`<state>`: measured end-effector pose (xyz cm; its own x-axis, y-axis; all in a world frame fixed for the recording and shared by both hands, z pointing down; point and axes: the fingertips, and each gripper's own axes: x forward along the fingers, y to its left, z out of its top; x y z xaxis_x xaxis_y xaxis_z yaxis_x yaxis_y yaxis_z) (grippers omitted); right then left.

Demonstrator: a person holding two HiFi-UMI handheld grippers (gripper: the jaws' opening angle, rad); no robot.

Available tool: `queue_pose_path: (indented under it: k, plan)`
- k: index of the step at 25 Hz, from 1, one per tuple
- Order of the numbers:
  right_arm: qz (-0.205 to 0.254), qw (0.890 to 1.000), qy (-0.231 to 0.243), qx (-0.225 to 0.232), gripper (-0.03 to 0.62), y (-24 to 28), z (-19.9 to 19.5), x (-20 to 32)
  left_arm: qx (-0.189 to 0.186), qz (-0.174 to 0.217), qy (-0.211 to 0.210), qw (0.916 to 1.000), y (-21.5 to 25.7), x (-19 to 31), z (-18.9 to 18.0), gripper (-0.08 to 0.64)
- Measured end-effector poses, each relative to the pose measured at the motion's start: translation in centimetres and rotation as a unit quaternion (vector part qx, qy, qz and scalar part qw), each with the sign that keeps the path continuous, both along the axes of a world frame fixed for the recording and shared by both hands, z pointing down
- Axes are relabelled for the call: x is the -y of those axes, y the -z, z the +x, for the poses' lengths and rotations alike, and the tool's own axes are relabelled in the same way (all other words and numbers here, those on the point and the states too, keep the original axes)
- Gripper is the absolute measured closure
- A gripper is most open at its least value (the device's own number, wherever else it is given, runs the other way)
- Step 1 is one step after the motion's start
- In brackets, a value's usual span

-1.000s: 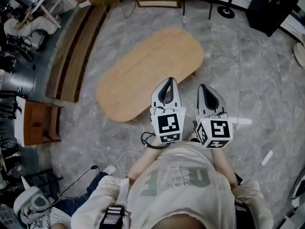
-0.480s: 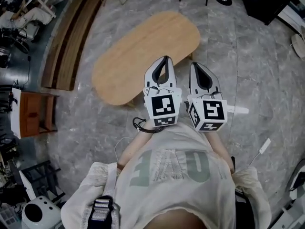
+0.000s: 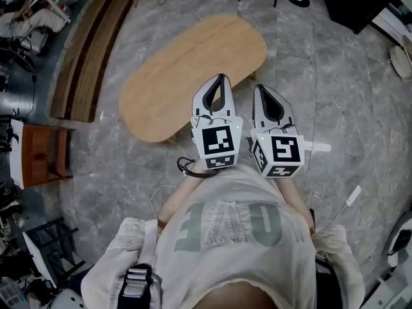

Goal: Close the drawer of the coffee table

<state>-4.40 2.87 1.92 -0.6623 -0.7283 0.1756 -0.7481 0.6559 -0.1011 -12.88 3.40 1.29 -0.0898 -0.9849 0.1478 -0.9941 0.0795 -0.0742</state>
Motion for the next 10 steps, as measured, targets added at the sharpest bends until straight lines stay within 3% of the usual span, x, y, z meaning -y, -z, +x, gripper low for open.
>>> queue_pose_path:
  k: [10]
  plan:
    - [-0.004, 1.0, -0.003, -0.005, 0.587, -0.48, -0.05, 0.55, -0.005, -0.002, 0.003, 1.0, -0.37, 0.53, -0.52, 0.552]
